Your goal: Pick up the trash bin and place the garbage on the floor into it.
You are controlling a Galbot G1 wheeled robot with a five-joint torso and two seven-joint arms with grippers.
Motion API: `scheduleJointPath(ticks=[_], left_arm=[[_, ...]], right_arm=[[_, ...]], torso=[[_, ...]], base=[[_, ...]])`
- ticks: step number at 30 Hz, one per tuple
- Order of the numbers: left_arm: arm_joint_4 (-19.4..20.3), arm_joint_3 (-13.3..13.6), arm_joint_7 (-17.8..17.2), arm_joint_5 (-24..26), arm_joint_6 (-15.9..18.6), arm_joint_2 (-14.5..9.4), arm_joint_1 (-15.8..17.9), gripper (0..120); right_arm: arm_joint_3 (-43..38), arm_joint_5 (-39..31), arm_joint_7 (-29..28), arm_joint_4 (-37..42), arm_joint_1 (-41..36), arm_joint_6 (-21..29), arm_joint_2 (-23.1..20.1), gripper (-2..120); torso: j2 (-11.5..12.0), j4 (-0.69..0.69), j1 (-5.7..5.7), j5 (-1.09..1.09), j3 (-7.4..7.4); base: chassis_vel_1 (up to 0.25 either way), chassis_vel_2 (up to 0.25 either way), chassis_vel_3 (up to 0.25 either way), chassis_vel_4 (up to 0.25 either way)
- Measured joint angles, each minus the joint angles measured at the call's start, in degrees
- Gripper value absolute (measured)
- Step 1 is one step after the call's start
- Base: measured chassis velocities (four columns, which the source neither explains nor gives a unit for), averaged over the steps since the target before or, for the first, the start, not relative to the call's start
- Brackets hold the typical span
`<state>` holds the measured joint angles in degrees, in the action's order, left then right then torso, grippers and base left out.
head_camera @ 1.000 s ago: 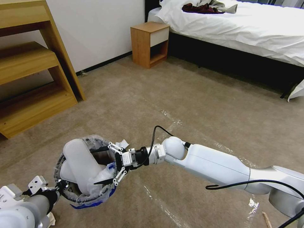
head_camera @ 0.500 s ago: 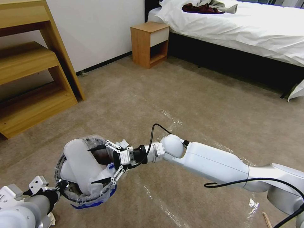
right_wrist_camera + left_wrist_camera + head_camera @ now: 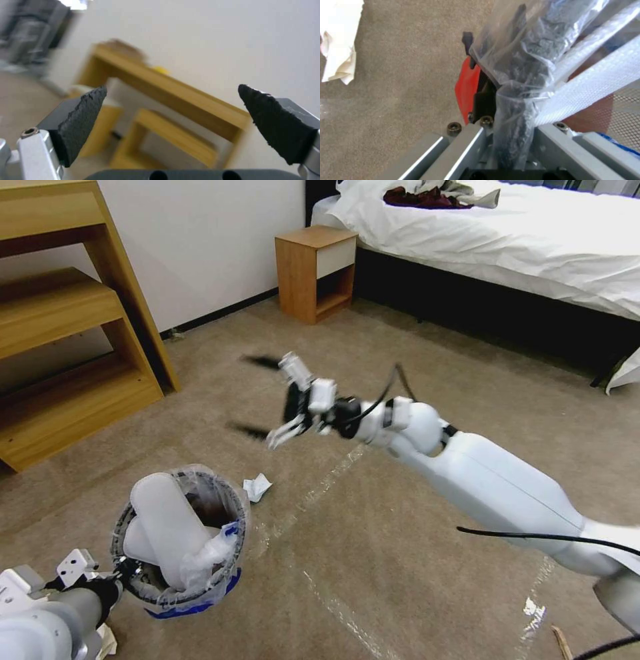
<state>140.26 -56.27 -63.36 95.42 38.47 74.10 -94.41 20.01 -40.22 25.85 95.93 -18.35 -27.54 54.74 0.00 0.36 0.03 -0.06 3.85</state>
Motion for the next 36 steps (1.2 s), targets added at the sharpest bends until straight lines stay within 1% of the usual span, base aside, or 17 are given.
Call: scheduleJointPath(ticks=[1, 2, 5, 6, 8, 10, 13, 14, 16, 17, 19, 21, 26, 29, 31, 33, 36], left_arm=[[0.06, -0.21, -0.01, 0.01, -0.02, 0.1, -0.14, 0], [0.06, -0.21, -0.01, 0.01, -0.02, 0.1, -0.14, 0], [0.26, -0.55, -0.09, 0.02, -0.09, 0.33, -0.28, 0], [0.26, -0.55, -0.09, 0.02, -0.09, 0.33, -0.28, 0], [0.31, -0.55, -0.16, 0.03, -0.12, 0.67, -0.39, 0], [0.33, -0.56, -0.2, 0.0, -0.13, 0.78, -0.45, 0], [0.7, -1.05, -0.39, 0.0, -0.36, 1.53, -0.83, 0], [0.7, -1.05, -0.39, 0.0, -0.36, 1.53, -0.83, 0], [0.99, -1.48, -0.55, 0.09, -0.52, 1.8, -0.99, 0], [1.12, -1.79, -0.67, 0.21, -0.56, 1.88, -1.01, 0], [1.14, -1.87, -0.71, 0.26, -0.57, 1.9, -1.01, 0], [1.26, -2.13, -0.78, 0.32, -0.61, 2.05, -1.1, 0], [1.32, -2.19, -0.79, 0.09, -0.61, 2.44, -1.25, 0], [1.33, -2.27, -0.77, -0.44, -0.57, 2.85, -1.35, 0], [1.33, -2.35, -0.75, -0.55, -0.56, 2.92, -1.36, 0], [1.33, -2.85, -0.74, -1.03, -0.56, 3.07, -1.4, 0], [1.34, -3.57, -0.69, -1.53, -0.56, 3.2, -1.78, 0]], right_arm=[[-1.96, 0.04, -2.39, 0.02, -2.45, 0.05, -0.18, 100], [-1.96, 0.04, -2.39, 0.02, -2.45, 0.05, -0.18, 100], [-10.14, 2.11, -9.48, 0.15, -11.5, 0.8, -0.62, 100], [-10.14, 2.11, -9.48, 0.15, -11.5, 0.8, -0.62, 100], [-15.3, 3.95, -13.39, 0.26, -16.12, 1.06, -0.54, 100], [-16.97, 4.4, -14.51, 0.33, -17.71, 1.1, -0.42, 100], [-26.12, 6.34, -18.02, 0.78, -27.72, 0.87, 1.38, 100], [-26.12, 6.34, -18.02, 0.78, -27.72, 0.87, 1.38, 100], [-30.27, 7.17, -18.32, 1.03, -32.17, 0.44, 2.78, 100], [-34.3, 8.12, -18.54, 1.69, -35.91, 0.0, 4.39, 100], [-35.77, 8.59, -18.56, 2.0, -37.05, -0.2, 5.09, 100], [-41.12, 10.53, -18.62, 3.98, -41.57, -0.59, 8.19, 100], [-45.57, 13.86, -19.99, 7.7, -47.09, -0.54, 11.28, 100], [-50.74, 19.74, -20.4, 11.17, -54.53, -1.13, 15.27, 100], [-51.45, 20.4, -20.33, 11.72, -55.88, -1.3, 15.78, 100], [-53.59, 21.93, -19.36, 13.4, -60.5, -2.43, 17.68, 100], [-54.6, 22.91, -18.36, 13.89, -63.19, -3.93, 19.59, 100]], torso=[[0.0, -0.01, 0.0, 0.01, 0.0], [0.0, -0.01, 0.0, 0.01, 0.0], [0.0, 0.0, 0.0, 0.02, 0.0], [0.0, 0.0, 0.0, 0.02, 0.0], [0.0, -0.02, 0.0, -0.01, 0.0], [0.0, 0.0, 0.0, -0.01, 0.0], [0.0, 0.0, 0.0, 0.0, 0.0], [0.0, 0.0, 0.0, 0.0, 0.0], [0.0, 0.0, 0.0, 0.01, 0.0], [0.0, 0.01, 0.0, 0.0, 0.0], [0.0, 0.01, 0.0, 0.0, 0.0], [0.0, -0.01, 0.0, 0.0, -0.01], [0.0, -0.01, 0.0, -0.02, -0.01], [0.0, -0.01, 0.0, -0.02, -0.01], [0.0, -0.01, 0.0, -0.03, -0.01], [0.0, 0.01, -0.01, -0.02, -0.01], [0.0, 0.01, -0.01, -0.02, -0.01]], base=[[0.0, 0.0, 0.0, 0.0], [0.0, 0.0, 0.0, 0.0], [0.0, 0.0, 0.0, 0.0], [0.0, 0.0, 0.0, 0.0], [0.0, 0.0, 0.0, 0.0], [0.0, 0.0, 0.0, 0.0], [0.0, 0.0, 0.0, 0.0], [0.0, 0.0, 0.0, 0.0], [0.0, 0.0, 0.0, 0.0], [0.0, 0.0, 0.0, 0.0], [0.0, 0.0, 0.0, 0.0], [0.0, 0.0, 0.0, 0.0], [0.0, 0.0, 0.0, 0.0], [0.0, 0.0, 0.0, 0.0], [0.0, 0.0, 0.0, 0.0], [0.0, 0.0, 0.0, 0.0], [0.0, 0.0, 0.0, 0.0]])
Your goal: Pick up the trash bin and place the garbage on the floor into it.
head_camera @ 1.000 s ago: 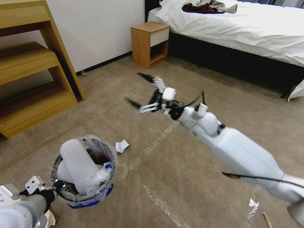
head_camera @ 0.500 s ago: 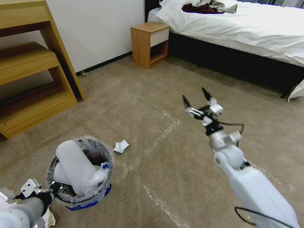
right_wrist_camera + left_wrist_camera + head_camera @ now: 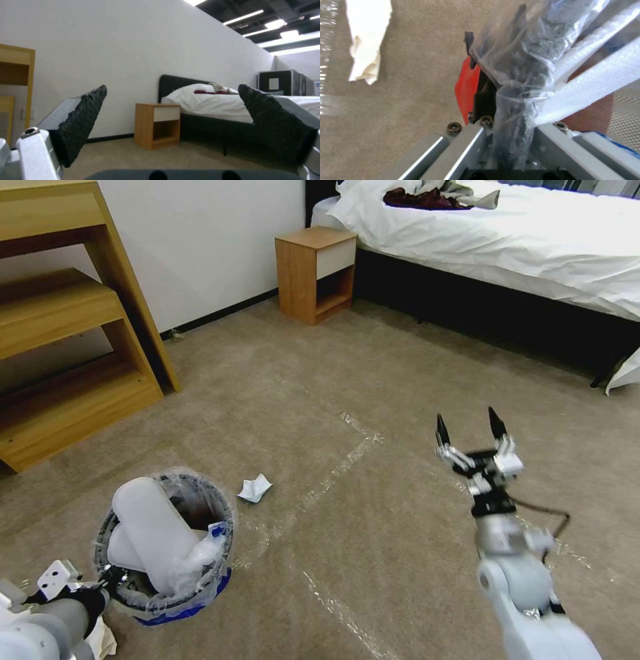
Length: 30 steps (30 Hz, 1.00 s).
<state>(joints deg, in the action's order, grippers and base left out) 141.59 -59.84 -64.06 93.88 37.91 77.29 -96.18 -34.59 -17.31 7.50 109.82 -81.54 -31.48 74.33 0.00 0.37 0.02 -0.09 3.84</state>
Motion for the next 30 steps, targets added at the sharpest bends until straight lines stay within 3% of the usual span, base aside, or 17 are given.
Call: scheduleJointPath(ticks=[6, 12, 30], left_arm=[[-0.1, -2.4, 0.09, -0.76, 0.02, 0.43, -1.27, 0], [-0.14, -2.69, 0.42, -1.78, 0.16, 0.82, -1.44, 0], [-0.42, -4.36, 1.15, -3.56, 0.7, 0.21, -1.93, 0]], right_arm=[[0.69, 5.48, 0.05, -2.13, -2.4, -4.76, 2.96, 100], [1.65, 9.38, -2.2, -3.29, -2.67, -7.32, 3.63, 100], [3.49, 11.57, -1.51, -3.39, -4.0, -9.06, 5.3, 100]], torso=[[0.0, -0.02, 0.0, 0.0, 0.0], [0.0, -0.02, 0.0, 0.0, 0.01], [0.0, -0.02, 0.0, 0.0, 0.01]], base=[[0.0, 0.0, 0.0, 0.0], [0.0, 0.0, 0.0, 0.0], [0.0, 0.0, 0.0, 0.0]])
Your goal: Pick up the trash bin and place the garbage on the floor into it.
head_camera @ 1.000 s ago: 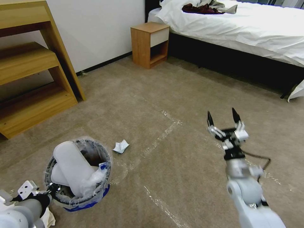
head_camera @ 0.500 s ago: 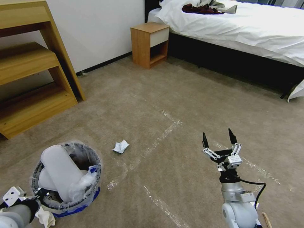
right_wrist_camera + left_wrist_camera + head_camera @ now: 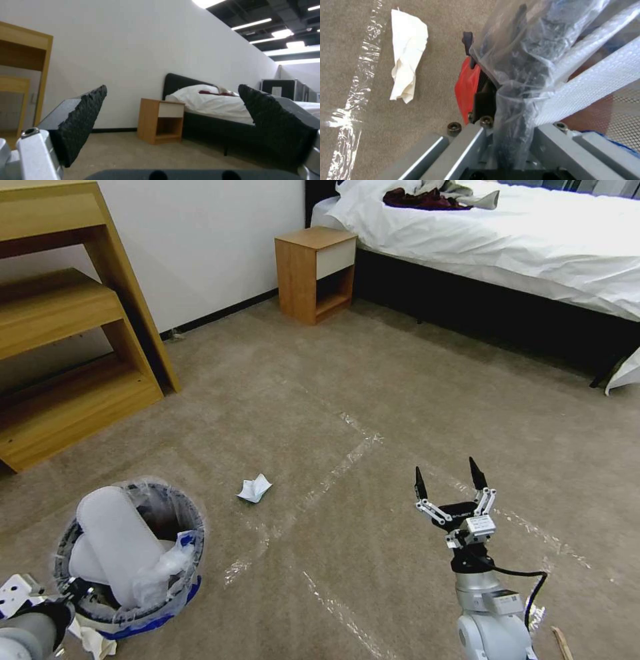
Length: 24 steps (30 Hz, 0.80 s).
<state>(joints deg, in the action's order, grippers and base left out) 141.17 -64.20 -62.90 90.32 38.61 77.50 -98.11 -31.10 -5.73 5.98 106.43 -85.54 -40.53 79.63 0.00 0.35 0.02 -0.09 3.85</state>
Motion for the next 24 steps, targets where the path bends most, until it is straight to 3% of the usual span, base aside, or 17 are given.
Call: scheduleJointPath(ticks=[4, 24], left_arm=[[-0.21, -1.55, 0.06, 0.91, 0.13, -0.88, -0.02, 0], [-0.92, -0.49, 0.14, 0.46, -0.11, -0.71, 1.05, 0]], right_arm=[[0.0, 0.1, 0.48, 0.13, -0.23, -0.4, 0.05, 100], [1.03, 1.39, 1.49, -0.69, 0.09, -0.87, 1.32, 100]], torso=[[0.0, 0.0, 0.0, 0.01, 0.0], [0.0, 0.01, 0.0, 0.01, 0.01]], base=[[0.0, 0.0, 0.0, 0.0], [-0.045, 0.043, 0.04, -0.043]])
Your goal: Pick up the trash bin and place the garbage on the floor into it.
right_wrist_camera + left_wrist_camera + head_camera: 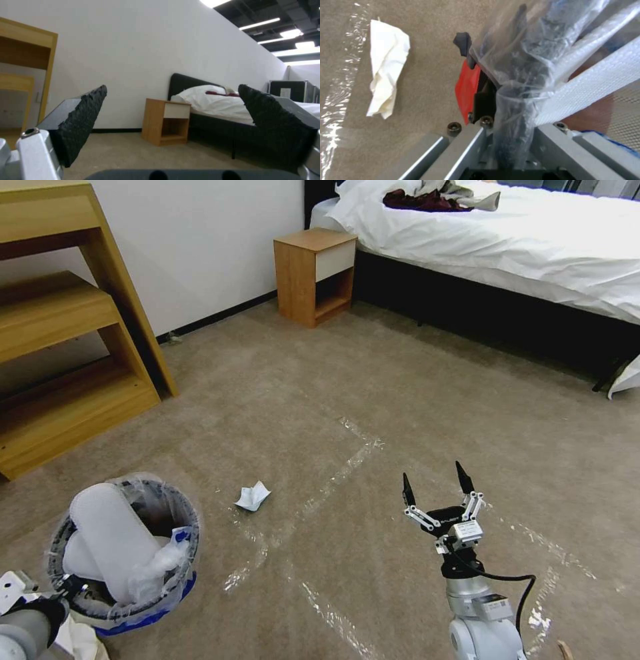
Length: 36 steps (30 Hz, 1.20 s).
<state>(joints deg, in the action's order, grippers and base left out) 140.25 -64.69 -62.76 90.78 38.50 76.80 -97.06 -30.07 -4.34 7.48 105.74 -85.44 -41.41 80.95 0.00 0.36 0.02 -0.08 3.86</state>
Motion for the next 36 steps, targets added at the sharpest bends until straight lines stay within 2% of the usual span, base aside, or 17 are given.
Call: scheduleJointPath(ticks=[22, 36], left_arm=[[-1.05, 0.36, -0.21, -0.21, -0.5, -0.15, 0.83, 0], [-1.17, 0.42, -0.32, -0.31, -0.76, -0.19, 1.04, 0]], right_arm=[[0.45, 0.19, -0.08, -1.4, 0.93, 0.04, -0.1, 100], [0.87, 0.96, -0.13, -2.03, 1.4, -0.23, 0.11, 100]], torso=[[0.0, 0.0, 0.0, 0.0, -0.01], [0.0, -0.01, 0.0, 0.01, -0.01]], base=[[-0.102, 0.102, 0.109, -0.109], [-0.152, 0.155, 0.154, -0.148]])
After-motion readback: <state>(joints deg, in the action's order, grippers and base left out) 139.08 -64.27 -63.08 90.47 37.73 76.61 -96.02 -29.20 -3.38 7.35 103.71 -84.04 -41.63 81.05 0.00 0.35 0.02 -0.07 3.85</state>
